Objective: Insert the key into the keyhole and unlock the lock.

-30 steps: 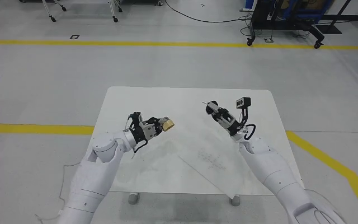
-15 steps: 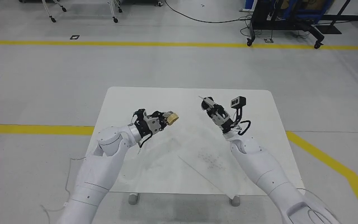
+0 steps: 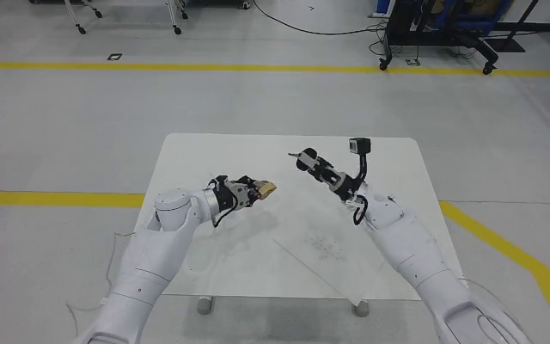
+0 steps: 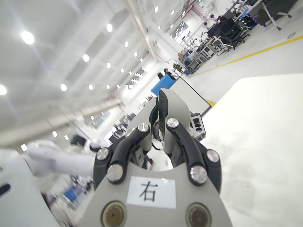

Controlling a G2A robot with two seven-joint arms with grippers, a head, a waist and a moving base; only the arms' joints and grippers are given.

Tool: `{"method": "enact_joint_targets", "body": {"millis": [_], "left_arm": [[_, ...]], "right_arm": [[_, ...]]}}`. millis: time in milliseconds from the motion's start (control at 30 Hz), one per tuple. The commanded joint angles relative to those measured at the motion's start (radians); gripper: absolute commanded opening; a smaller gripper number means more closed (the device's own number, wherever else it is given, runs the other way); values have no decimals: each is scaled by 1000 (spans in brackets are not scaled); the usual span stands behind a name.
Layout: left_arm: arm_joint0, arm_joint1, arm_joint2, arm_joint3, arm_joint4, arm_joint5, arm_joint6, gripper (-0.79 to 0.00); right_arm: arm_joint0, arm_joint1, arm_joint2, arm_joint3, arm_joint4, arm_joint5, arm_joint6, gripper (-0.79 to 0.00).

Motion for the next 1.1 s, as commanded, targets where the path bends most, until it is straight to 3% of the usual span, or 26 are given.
{"method": "enact_joint_targets", "body": {"millis": [0,133,200,567,700,767,933,1067], "left_arm": [[-13,-1,15,12,5,13,-20,-785],[-31,-1,38,36,40,10,-17,-785],[-36,-2,42,42,41,2,-16,-785],[-30,-3,42,43,32,-22,0,-785],[-18,-5,50,25,24,-11,19,-785],[-15,-5,44,26,-5,0,3,-785],[-21,-6,46,43,-79,57,-75,-785],[-36,-7,64,69,-108,102,-136,-785]], "right_arm": [[5,11,29,-75,-284,-2,-6,-785],[-10,26,57,-246,-649,3,-9,-785],[-24,28,54,-311,-744,40,-10,-785],[-29,28,52,-319,-748,51,-15,-785],[-22,39,70,-383,-939,24,-30,-785],[-26,49,91,-436,-1064,-49,-72,-785],[-73,96,95,-612,-1439,-49,-280,-785],[-94,148,58,-650,-1703,-49,-460,-785]]}}
